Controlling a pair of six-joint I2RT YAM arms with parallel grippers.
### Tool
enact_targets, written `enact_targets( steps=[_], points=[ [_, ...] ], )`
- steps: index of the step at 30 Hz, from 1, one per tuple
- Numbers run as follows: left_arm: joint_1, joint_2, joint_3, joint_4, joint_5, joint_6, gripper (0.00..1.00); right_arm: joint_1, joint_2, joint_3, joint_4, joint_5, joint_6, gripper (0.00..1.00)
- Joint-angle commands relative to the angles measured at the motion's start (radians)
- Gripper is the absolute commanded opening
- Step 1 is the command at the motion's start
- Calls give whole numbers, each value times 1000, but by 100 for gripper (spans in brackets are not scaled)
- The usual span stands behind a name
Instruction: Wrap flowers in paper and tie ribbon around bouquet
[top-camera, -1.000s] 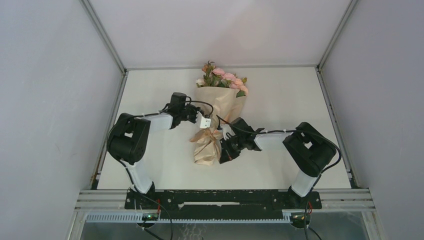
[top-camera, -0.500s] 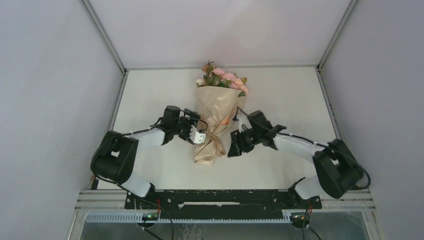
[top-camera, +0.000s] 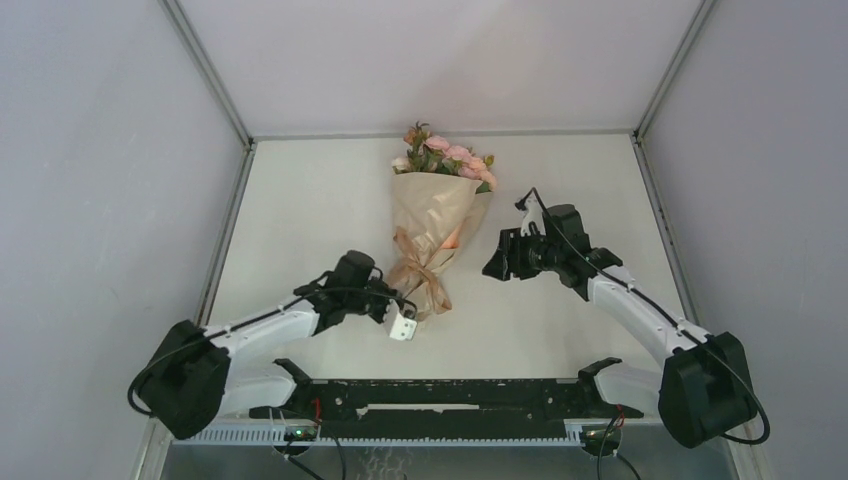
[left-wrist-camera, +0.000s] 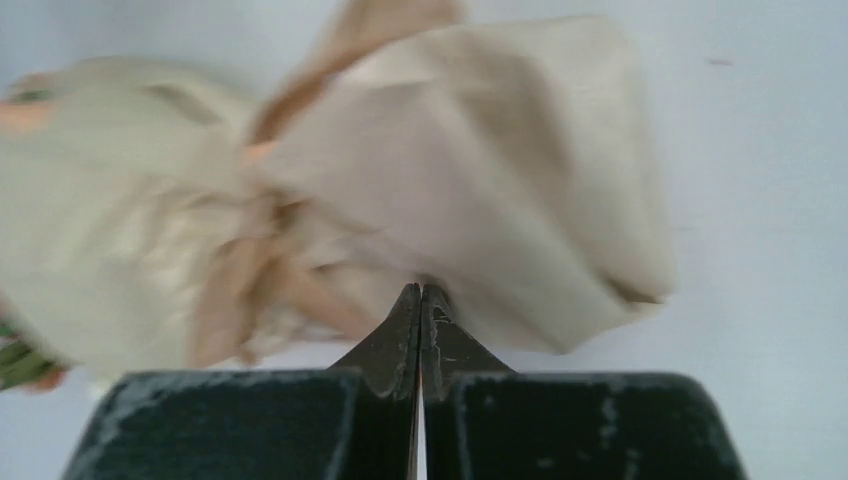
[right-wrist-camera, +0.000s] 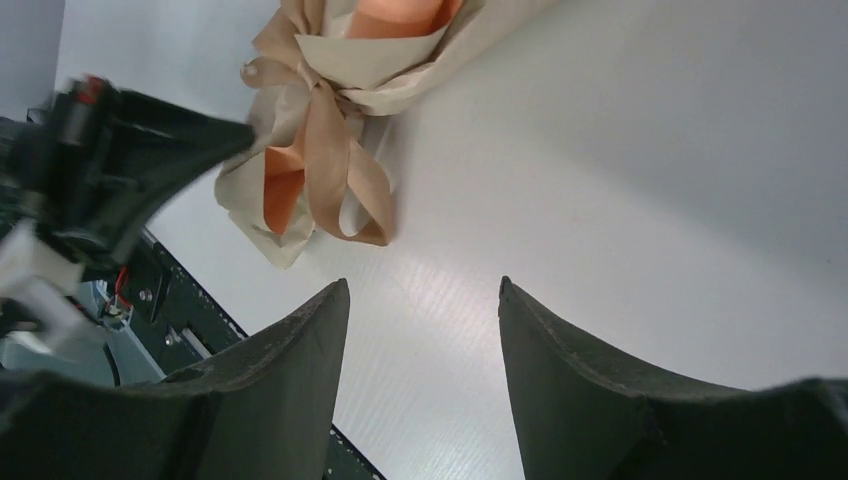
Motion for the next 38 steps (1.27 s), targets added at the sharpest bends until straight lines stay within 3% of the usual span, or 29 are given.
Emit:
enact_targets(
  steps=[1,3,8,12,15,16,17,19,20,23,26,30,33,38],
  points=[
    [-84,103,-51,-1,-80,55,1,-6,-62,3,8,38,45,65],
    [-156,132,-39,74,-48,33,0,-5,-89,-11,10,49,49,65],
    [-318,169,-3,333,-32,-237,6,-14,-190,-40,-10,89,75,65],
    [-327,31,7,382,-152,-408,21,-72,-311,-44,-72,135,35,66],
    [-317,-83,33,375,-369,-685,31,-190,-357,-45,-70,159,-5,68],
    [-294,-112,34,386,-463,-784,40,-247,-368,-44,-59,169,-4,69],
    [-254,-139,36,391,-523,-886,57,-303,-383,-45,-45,173,0,69],
    [-113,-182,44,358,-551,-1060,87,-455,-421,-55,-7,180,23,69],
    [-48,-198,40,346,-551,-1128,97,-506,-448,-68,21,173,39,69],
    [132,-268,-4,350,-553,-1260,100,-606,-526,-105,55,171,66,70],
    [350,-366,-86,354,-548,-1444,100,-625,-597,-147,38,239,58,70],
    [571,-493,-264,425,-588,-1507,100,-627,-677,-224,40,292,60,70],
    [616,-552,-367,511,-621,-1483,100,-627,-737,-294,75,311,87,70],
    [617,-547,-397,601,-560,-1494,100,-627,-852,-401,149,316,100,70]
  ],
)
